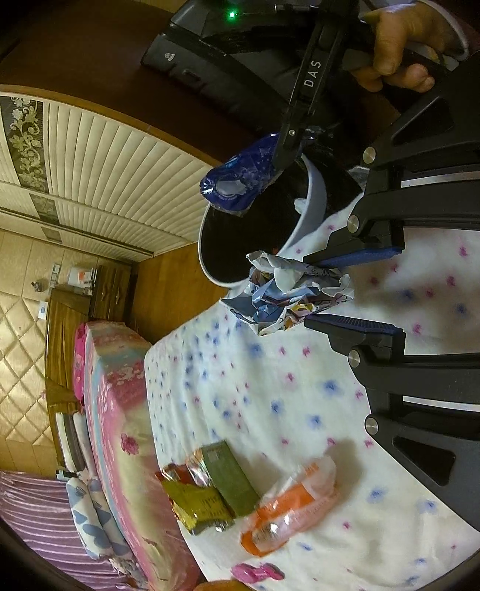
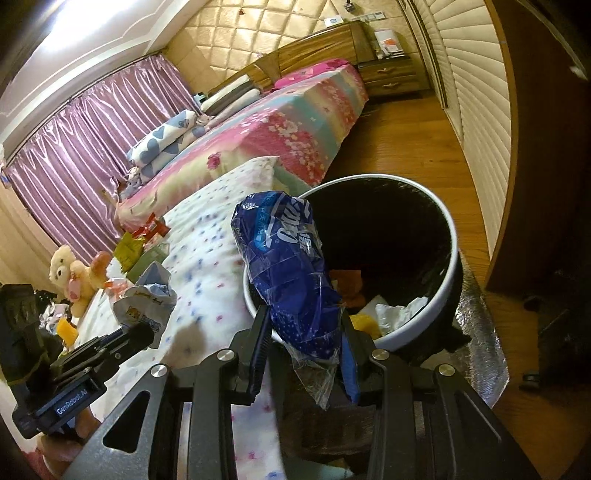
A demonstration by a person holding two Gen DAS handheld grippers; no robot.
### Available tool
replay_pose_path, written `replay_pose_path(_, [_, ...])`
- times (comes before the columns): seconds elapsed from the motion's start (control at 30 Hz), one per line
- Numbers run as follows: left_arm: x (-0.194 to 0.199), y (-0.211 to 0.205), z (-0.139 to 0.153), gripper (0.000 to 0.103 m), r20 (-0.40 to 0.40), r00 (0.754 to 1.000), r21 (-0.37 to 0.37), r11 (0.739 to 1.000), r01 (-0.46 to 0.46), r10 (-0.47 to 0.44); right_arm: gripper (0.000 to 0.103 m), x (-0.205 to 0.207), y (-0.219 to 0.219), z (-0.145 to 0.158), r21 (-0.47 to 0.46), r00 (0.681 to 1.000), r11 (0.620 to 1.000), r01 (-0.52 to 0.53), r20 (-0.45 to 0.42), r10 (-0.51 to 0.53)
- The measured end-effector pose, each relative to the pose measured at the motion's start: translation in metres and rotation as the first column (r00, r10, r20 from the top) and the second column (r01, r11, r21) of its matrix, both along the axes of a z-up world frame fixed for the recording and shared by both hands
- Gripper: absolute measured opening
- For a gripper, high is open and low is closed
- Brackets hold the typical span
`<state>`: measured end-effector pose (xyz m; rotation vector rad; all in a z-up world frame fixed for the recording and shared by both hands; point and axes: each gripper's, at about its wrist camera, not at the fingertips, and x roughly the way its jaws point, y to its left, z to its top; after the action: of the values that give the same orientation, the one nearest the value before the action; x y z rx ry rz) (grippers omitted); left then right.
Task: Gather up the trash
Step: 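Lower the foil wrapper and blue wrapper into the bin and open both grippers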
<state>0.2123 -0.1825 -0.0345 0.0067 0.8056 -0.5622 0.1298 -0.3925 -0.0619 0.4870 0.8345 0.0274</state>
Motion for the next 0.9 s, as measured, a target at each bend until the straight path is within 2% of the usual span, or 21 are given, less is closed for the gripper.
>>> replay_pose_path(0.9, [0.039,-0.065,-0.007,0.025,-0.002,0.999,0.025,0.998,0.053,-0.053,0.034,0.023,-0.039,-0.008,-0.016,0.997,0.998,0.066,-0.047,-0.067])
